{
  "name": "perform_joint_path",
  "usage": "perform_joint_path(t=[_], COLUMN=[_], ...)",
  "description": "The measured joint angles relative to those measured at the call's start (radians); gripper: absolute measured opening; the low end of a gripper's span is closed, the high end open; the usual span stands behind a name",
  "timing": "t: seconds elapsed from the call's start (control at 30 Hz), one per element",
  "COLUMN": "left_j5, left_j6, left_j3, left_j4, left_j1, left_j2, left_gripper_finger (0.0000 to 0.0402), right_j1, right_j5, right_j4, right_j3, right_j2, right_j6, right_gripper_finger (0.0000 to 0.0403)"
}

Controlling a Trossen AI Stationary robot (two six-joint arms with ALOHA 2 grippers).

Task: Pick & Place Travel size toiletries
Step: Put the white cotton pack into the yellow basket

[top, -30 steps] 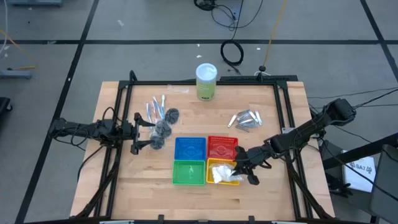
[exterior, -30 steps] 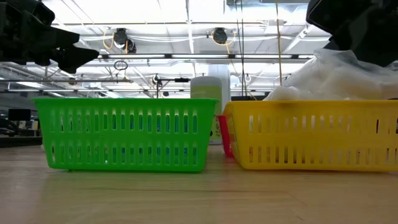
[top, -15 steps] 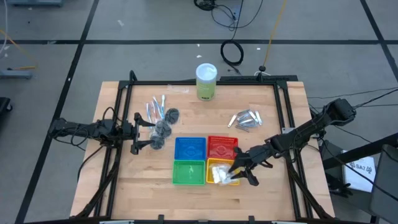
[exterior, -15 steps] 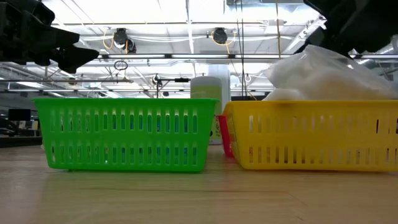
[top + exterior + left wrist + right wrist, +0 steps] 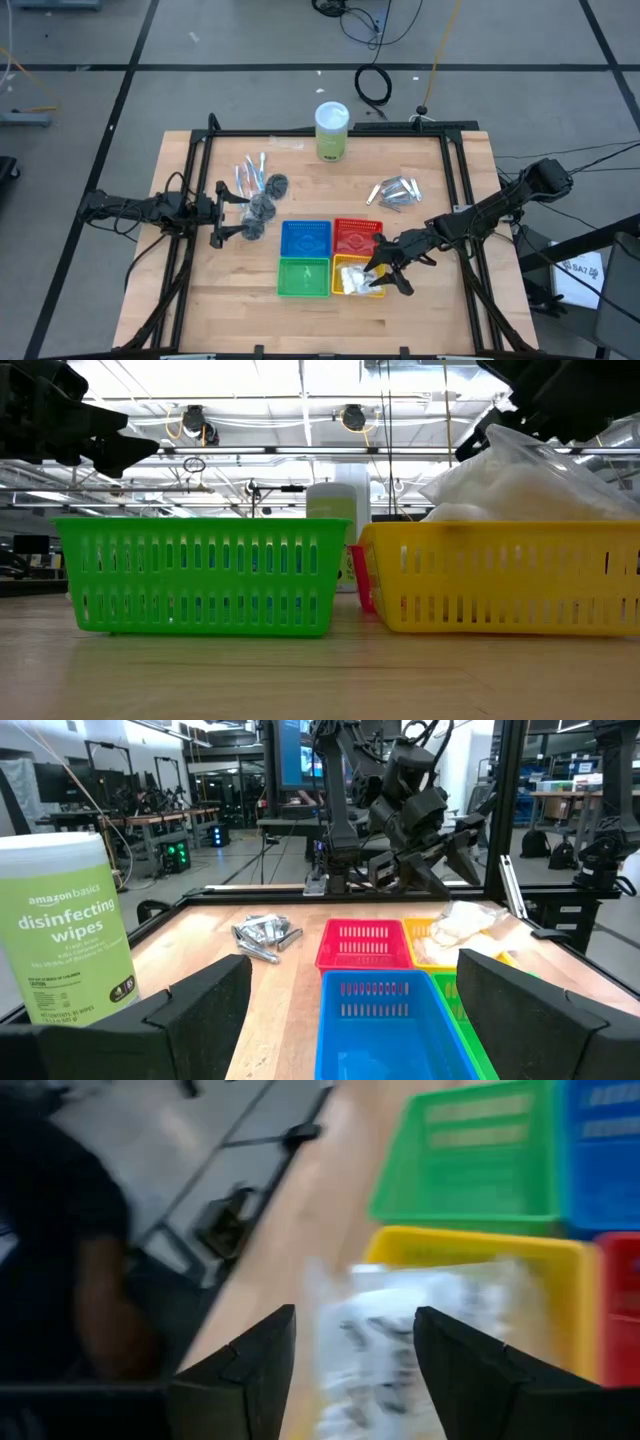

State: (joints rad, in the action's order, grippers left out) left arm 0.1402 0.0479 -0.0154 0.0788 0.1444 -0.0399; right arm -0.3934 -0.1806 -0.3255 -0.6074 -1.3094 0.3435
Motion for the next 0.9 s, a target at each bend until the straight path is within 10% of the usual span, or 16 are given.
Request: perform_joint_path(t=[0.5,0.9], left_j5=[0.0,0.0], left_j6=[0.0,0.0], left_j3=[0.0,0.0], left_j4=[0.0,0.0], left_j1=[0.0,0.0], left_j2=[0.0,0.0], left_gripper_finger=[0.0347,0.0347], right_j1=[-0.004,0.033], right_j5=[-0.025,-0.034], right_j4=[-0.107,-0.007], right_j3=[-0.009,-0.041], right_j2=[-0.061,-0.209], right_j6=[-0.03,-0.022], right_gripper_finger=[0.0135,0.0005])
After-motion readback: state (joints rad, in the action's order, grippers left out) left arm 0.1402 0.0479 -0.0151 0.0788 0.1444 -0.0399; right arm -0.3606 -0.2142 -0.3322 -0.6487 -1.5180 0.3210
